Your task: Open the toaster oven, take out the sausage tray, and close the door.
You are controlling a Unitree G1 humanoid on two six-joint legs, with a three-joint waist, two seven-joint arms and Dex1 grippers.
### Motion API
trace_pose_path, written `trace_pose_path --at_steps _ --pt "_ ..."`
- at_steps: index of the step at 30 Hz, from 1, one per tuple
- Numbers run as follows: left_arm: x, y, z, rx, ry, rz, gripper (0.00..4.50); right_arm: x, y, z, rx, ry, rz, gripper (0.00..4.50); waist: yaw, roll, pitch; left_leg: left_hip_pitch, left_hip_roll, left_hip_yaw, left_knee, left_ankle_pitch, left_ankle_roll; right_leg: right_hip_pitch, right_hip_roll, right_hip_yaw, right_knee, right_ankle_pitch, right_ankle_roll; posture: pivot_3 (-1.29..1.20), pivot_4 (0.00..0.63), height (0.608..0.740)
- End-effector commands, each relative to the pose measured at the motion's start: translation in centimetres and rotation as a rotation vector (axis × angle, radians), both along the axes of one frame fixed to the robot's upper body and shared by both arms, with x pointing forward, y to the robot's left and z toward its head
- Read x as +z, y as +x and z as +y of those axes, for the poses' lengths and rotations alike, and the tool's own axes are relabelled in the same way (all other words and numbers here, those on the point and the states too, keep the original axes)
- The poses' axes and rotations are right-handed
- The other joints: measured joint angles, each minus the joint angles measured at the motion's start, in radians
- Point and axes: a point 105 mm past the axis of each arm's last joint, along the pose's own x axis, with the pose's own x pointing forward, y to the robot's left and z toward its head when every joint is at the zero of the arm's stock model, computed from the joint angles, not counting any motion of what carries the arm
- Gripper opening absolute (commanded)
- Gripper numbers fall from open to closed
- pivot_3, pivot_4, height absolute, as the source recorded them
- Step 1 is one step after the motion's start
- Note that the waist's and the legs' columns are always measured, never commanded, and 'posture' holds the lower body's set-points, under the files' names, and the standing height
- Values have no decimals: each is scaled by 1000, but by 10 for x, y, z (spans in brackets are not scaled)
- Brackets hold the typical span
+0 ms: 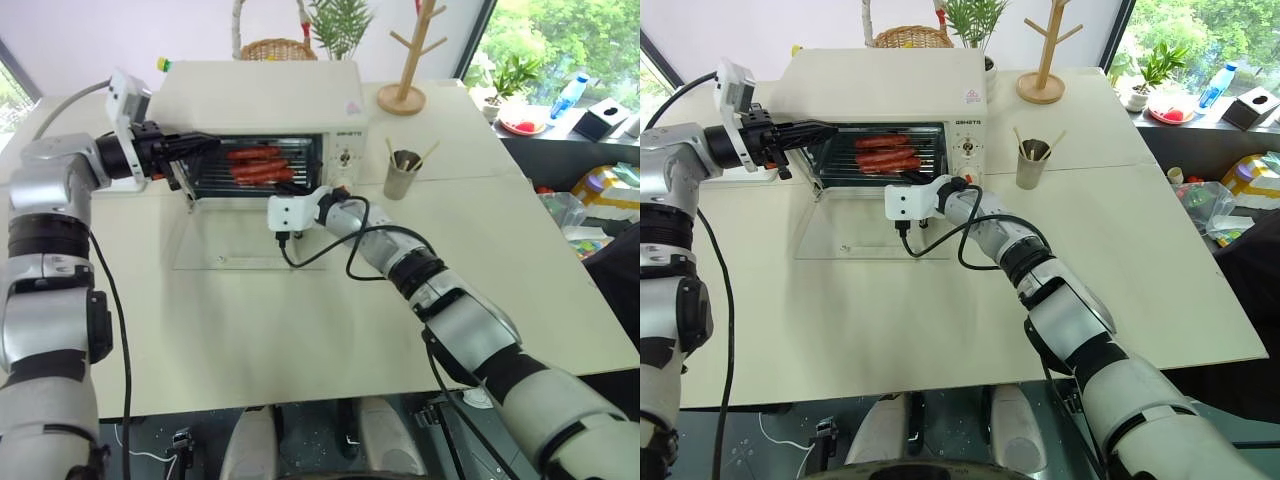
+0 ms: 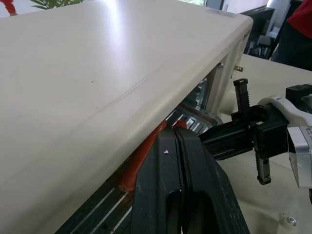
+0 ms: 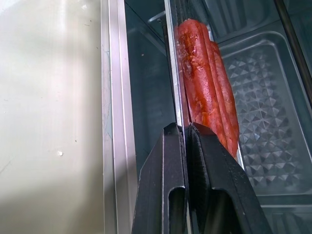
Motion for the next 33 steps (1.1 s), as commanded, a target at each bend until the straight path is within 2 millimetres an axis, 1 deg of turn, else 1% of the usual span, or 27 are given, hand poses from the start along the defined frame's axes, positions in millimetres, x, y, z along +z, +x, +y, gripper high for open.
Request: trace_pose_path --at_steps 1,4,8,17,22,27,30,33 --pt "24 -5 1 -9 -2 -78 0 26 -3 7 28 77 -54 77 0 0 0 0 0 0 0 0 0 0 0 0 0 0 0 0 150 740" --pt "24 -5 2 -6 -3 -77 0 28 -8 6 54 75 -61 77 1 0 0 0 0 0 0 0 0 0 0 0 0 0 0 0 150 740" --pt "23 -4 0 -10 4 -77 0 30 -17 -1 73 81 -59 77 3 0 0 -1 0 0 0 0 0 0 0 0 -1 0 0 0 150 740" --pt "23 0 -4 -21 14 -74 0 30 -46 -10 104 90 -31 77 9 0 0 -1 -1 0 1 0 0 0 -1 0 0 0 0 0 150 740" --pt "23 1 -6 -26 16 -70 0 31 -55 -21 97 83 -26 77 13 0 0 -1 -1 0 1 0 0 0 -1 0 -1 0 0 0 150 740" --pt "22 1 -5 -32 20 -66 0 30 -65 -31 105 54 -46 77 35 -1 0 -1 -1 0 1 0 0 0 -1 0 -1 0 0 0 150 740" --pt "22 2 -5 -31 21 -63 0 25 -70 -35 111 31 -58 77 36 -1 0 -1 -2 -1 1 0 0 1 -2 -1 -2 0 0 0 150 740" --pt "21 2 -5 -31 21 -61 0 25 -72 -37 110 12 -94 77 32 -1 0 -1 -3 -1 1 0 0 1 -2 -1 -2 0 0 0 150 740"
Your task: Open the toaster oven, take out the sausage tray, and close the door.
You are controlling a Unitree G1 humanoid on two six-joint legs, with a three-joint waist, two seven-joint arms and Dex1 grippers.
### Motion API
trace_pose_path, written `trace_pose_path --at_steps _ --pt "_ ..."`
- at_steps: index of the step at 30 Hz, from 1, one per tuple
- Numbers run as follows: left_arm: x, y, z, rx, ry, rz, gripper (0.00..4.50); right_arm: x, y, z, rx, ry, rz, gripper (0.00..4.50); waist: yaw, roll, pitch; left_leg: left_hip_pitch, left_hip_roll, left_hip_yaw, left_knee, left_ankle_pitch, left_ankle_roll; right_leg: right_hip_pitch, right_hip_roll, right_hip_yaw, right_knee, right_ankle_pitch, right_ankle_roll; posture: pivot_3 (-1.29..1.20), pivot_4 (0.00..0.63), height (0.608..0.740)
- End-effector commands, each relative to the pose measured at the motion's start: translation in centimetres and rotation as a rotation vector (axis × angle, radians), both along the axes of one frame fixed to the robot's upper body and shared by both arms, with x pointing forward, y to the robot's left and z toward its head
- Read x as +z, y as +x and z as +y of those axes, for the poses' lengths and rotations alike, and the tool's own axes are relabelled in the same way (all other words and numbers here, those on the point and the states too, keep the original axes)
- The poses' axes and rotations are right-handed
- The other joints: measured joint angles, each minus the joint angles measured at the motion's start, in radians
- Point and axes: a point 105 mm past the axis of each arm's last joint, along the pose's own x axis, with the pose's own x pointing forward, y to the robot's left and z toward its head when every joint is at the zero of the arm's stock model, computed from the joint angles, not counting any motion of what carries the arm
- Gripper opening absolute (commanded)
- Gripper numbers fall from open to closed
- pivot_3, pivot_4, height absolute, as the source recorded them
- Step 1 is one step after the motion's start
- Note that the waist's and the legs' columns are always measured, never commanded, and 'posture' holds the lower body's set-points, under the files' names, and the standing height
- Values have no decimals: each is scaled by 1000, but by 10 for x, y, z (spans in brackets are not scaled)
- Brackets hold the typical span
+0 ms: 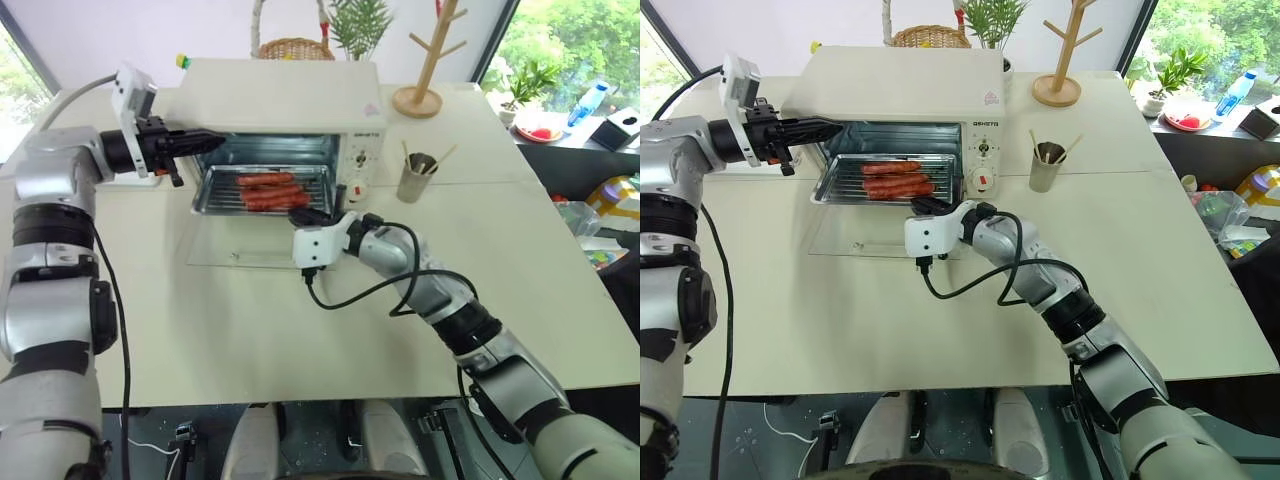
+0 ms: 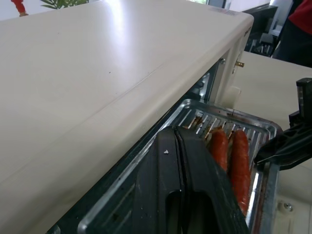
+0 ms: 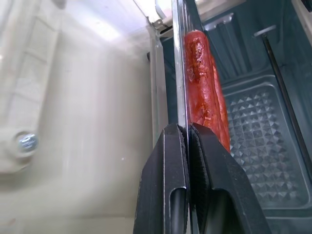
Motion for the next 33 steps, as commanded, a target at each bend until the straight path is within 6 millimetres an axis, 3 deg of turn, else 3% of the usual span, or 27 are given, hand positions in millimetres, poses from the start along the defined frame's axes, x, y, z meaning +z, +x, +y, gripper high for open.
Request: trace_pose_path --at_steps 1,13,18,23,33 --pt "19 -1 0 -4 5 -64 0 27 -6 -3 12 44 -117 77 -2 0 0 0 0 0 0 0 0 0 0 0 0 0 0 0 150 740" --pt "18 -2 -1 -20 17 -49 0 18 -21 -14 17 29 -109 77 -2 0 0 0 0 -1 0 0 0 0 1 0 0 0 0 0 150 740" --pt "20 -11 4 -44 -6 -19 0 13 -34 -12 85 -8 -124 77 -3 0 0 0 0 -1 0 0 0 0 1 0 0 0 0 0 150 740" --pt "16 -27 15 -58 10 22 0 8 -40 -12 120 -25 -111 77 -10 0 0 1 1 -1 0 0 0 0 1 0 0 0 0 0 150 740" --pt "2 -78 52 7 -44 164 0 10 -50 -13 180 -17 -113 77 -6 0 0 1 3 0 0 0 0 0 2 0 1 0 0 0 150 740"
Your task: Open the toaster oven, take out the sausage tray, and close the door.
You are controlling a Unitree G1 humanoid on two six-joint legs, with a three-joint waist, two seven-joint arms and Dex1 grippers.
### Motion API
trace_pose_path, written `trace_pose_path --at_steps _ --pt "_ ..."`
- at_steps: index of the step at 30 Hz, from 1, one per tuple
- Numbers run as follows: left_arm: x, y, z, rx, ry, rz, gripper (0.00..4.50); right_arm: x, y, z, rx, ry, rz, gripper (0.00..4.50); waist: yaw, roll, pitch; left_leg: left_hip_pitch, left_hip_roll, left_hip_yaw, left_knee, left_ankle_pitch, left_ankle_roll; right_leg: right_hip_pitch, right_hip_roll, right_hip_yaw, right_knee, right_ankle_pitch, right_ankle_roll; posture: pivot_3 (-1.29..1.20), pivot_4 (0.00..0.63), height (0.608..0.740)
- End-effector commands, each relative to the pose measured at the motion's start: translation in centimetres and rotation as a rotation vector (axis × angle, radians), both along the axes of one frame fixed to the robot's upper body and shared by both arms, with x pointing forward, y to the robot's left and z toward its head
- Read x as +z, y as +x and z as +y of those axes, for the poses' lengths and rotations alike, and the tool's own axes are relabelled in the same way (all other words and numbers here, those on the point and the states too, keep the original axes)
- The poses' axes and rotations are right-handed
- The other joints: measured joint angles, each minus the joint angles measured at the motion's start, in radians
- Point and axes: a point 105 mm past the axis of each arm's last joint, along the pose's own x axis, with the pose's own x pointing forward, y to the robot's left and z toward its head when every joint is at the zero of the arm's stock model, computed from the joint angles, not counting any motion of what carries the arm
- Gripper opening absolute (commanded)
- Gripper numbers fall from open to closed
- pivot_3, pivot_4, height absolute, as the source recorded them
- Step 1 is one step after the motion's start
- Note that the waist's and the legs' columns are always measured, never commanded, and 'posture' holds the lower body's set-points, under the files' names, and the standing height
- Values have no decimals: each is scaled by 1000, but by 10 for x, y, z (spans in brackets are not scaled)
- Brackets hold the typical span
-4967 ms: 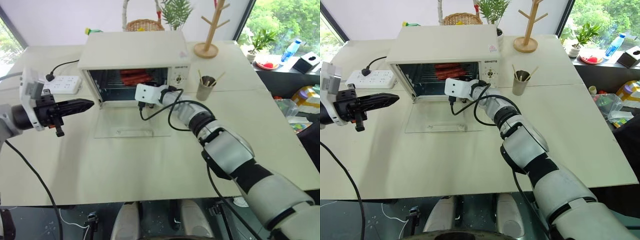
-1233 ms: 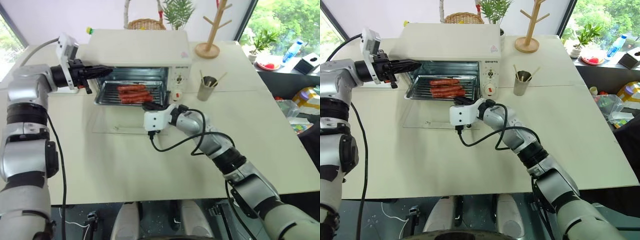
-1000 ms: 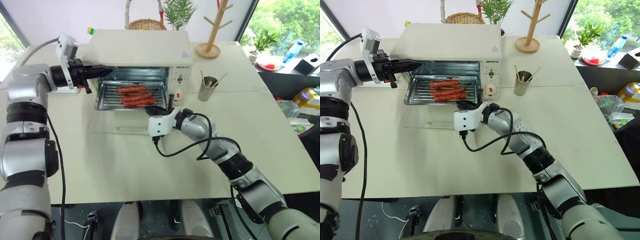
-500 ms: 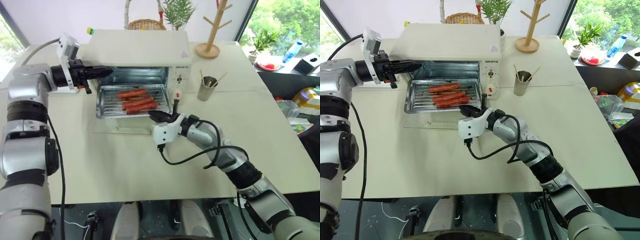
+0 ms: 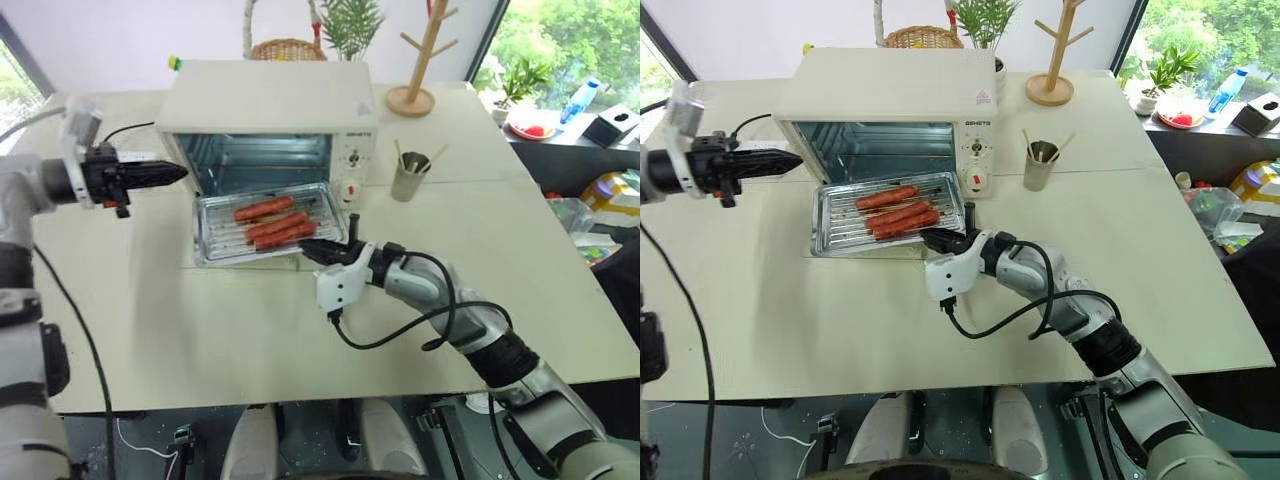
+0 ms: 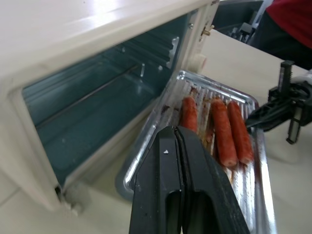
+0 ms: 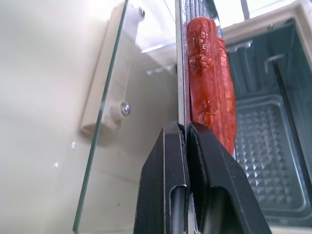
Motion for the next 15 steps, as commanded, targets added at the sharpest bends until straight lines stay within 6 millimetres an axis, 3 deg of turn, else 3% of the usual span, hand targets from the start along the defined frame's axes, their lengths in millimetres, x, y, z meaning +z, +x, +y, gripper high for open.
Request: trace_pose_path --at_steps 1,10,13,15 --pt "10 -18 7 28 -54 6 0 24 -9 3 57 68 -62 77 2 0 0 0 0 0 0 0 0 0 0 0 0 0 0 0 150 740" --pt "-37 -55 19 147 -170 260 0 25 -21 -2 149 86 -60 77 2 0 0 1 1 0 0 0 0 1 0 0 0 0 0 0 150 740" --pt "-39 -66 16 138 -229 322 750 24 -20 -4 149 79 -59 0 4 0 0 1 1 0 1 0 0 1 -1 0 0 0 0 0 150 740" --pt "-35 -70 14 136 -309 364 1648 23 -20 -5 151 77 -65 0 4 0 0 1 1 0 1 0 0 1 -1 0 0 0 0 0 150 740"
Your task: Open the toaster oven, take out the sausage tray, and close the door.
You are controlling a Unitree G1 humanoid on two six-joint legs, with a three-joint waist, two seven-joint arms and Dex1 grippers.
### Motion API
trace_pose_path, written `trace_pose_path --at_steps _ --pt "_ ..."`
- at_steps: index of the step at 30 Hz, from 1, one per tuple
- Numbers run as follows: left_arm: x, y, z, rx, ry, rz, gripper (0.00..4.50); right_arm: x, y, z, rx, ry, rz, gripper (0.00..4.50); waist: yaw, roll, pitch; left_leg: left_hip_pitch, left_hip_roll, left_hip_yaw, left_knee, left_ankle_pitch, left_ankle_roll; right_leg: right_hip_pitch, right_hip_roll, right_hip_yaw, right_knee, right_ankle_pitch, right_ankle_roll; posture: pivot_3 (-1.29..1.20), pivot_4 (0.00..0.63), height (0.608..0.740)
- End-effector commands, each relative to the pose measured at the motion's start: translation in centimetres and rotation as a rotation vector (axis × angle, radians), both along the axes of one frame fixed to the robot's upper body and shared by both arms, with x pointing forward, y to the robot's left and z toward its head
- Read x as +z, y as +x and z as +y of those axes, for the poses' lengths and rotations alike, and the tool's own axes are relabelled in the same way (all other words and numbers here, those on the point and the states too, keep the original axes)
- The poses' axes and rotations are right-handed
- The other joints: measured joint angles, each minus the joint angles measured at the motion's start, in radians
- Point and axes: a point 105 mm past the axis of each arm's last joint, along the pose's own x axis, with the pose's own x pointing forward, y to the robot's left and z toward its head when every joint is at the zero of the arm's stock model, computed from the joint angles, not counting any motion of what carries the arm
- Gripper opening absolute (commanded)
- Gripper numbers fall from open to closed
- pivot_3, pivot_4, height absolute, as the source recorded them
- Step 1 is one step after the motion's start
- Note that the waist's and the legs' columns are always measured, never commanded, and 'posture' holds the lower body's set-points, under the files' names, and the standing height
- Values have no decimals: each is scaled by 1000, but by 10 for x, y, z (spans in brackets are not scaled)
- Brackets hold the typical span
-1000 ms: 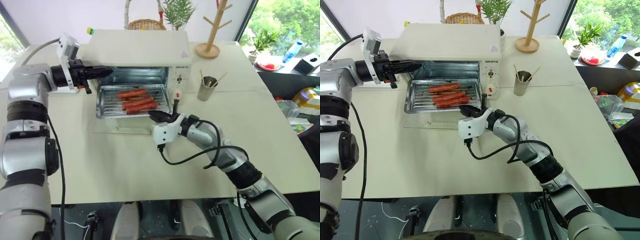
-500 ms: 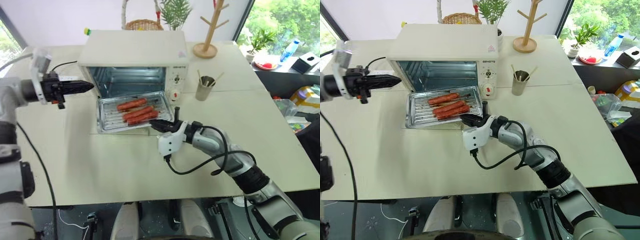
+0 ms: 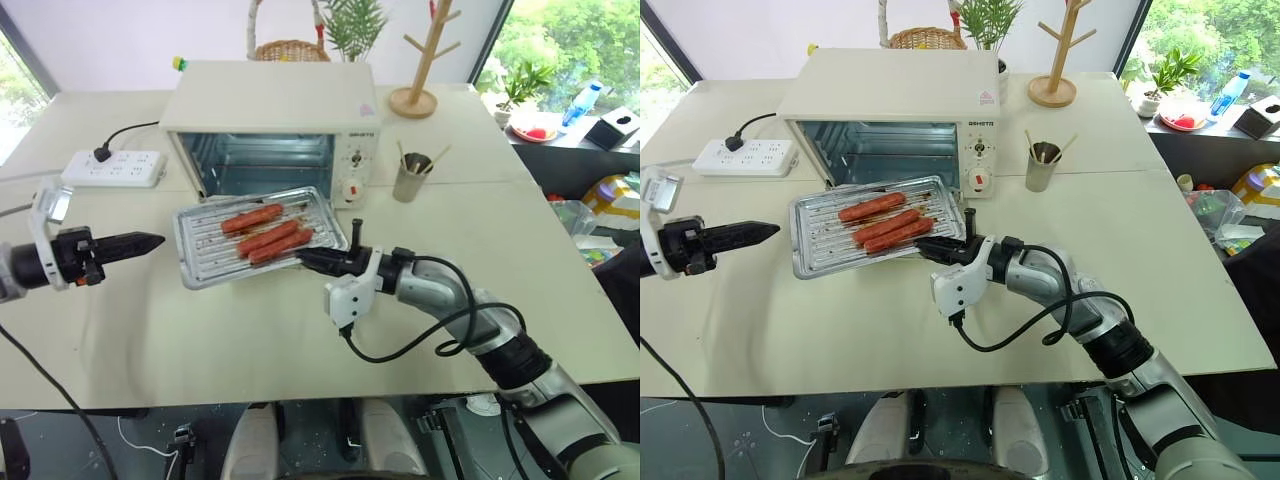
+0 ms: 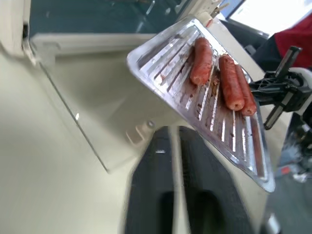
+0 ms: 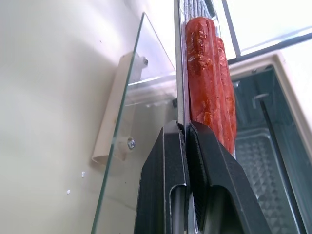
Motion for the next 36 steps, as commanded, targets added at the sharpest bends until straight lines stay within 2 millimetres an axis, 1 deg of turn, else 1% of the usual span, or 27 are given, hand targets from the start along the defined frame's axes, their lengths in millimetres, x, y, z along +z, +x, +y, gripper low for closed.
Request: trace_pose_path --at_steps 1,2,5,6,9,13,23,28,34,36 --pt "21 -9 -4 7 -128 7 2185 18 -4 0 29 52 -63 0 0 0 0 0 0 0 0 0 0 0 0 0 0 0 0 0 150 740" --pt "19 -10 -5 17 -154 31 2623 18 -5 0 34 53 -63 0 0 0 0 0 0 0 0 0 0 0 0 0 0 0 0 0 150 740" --pt "7 -14 -11 30 -201 108 4235 16 -8 -1 49 44 -67 0 0 0 0 1 0 0 0 0 0 1 0 0 0 0 0 0 150 740" --pt "4 -17 -14 28 -207 124 4436 15 -9 -2 49 42 -66 0 0 0 0 1 0 0 0 0 0 1 0 0 0 0 0 0 150 740" --pt "-2 -21 -19 34 -259 183 4436 13 -10 -3 54 35 -70 0 0 0 0 1 0 0 0 0 0 2 0 0 0 0 0 0 150 740" --pt "-16 -26 -26 43 -302 255 4436 13 -12 -3 69 30 -77 0 0 0 0 2 0 -1 0 0 0 2 0 0 0 0 0 0 150 740" --pt "-36 -24 -46 54 -393 293 4436 3 -24 -9 148 -25 -102 0 1 -1 0 3 0 -1 0 0 -1 3 -2 2 0 0 0 0 150 740" --pt "-46 -28 -58 35 -428 344 4436 2 -21 -11 140 -39 -111 0 1 -1 0 5 0 -1 0 0 -1 5 -2 3 0 0 0 0 150 740" --pt "-51 -32 -66 23 -446 379 4436 3 -19 -10 132 -29 -112 0 2 -1 0 6 0 -1 0 0 -1 5 -2 3 0 0 -1 0 150 740" --pt "-54 -29 -67 49 -464 385 3904 5 -18 -9 127 -21 -114 0 2 -1 0 6 0 -1 0 0 -1 5 -2 3 0 0 -1 0 150 740"
